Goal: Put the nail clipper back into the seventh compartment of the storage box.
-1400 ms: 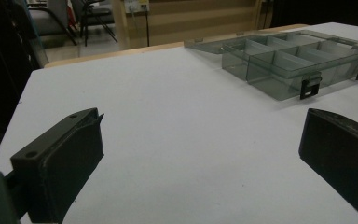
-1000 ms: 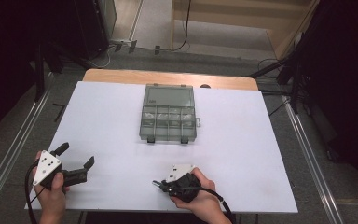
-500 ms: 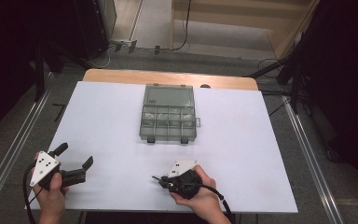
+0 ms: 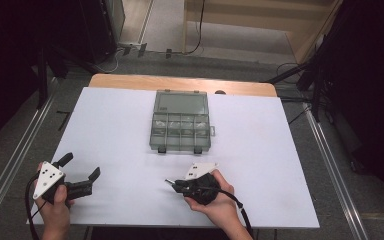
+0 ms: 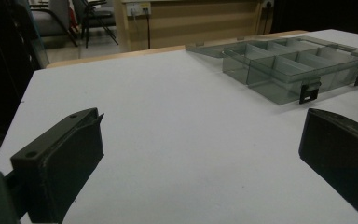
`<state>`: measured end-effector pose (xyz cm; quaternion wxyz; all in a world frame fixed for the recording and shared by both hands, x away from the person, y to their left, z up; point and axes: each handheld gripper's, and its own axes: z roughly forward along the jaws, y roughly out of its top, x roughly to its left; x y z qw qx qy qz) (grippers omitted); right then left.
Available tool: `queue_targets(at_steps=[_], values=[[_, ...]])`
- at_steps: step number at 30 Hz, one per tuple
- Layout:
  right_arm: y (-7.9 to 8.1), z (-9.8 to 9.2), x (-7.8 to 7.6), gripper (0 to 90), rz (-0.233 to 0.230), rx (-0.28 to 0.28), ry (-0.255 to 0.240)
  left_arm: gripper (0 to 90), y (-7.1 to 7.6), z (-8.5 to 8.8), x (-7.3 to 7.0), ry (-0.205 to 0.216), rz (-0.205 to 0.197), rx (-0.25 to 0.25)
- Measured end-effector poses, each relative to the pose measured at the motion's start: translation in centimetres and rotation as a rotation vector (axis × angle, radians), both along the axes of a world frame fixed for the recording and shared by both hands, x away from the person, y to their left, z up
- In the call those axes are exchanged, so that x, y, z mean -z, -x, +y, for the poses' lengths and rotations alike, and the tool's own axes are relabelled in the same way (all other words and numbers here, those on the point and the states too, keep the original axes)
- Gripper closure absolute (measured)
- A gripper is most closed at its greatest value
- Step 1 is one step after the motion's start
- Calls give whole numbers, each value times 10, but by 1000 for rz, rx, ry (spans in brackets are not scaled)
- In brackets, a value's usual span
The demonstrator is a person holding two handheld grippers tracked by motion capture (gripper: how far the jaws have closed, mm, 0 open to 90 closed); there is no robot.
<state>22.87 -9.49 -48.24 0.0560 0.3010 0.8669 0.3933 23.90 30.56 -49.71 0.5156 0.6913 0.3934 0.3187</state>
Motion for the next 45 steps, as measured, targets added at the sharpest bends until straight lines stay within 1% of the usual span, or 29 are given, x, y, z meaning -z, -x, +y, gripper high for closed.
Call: queue_targets(at_steps=[8, 11, 16, 21, 23, 25, 45], values=[[-9, -7, -8, 815, -7, 39, -20, 0, 1, 0, 0, 5, -4, -1], [-13, -8, -10, 815, -3, 51, -27, 0, 1, 0, 0, 0, -5, 3], [-18, -7, -12, 815, -3, 62, -34, 0, 1, 0, 0, 4, -4, 1], [-23, -8, -15, 815, -12, 73, -32, 0, 1, -1, 0, -3, -3, 5], [-25, -10, -15, 814, -5, 80, -48, 0, 1, -1, 0, -4, -3, 6], [-27, -11, -16, 815, -3, 90, -51, 0, 1, -1, 0, -4, -3, 6], [-42, -11, -19, 815, -5, 157, -42, 0, 1, -2, 0, -10, -5, 10]])
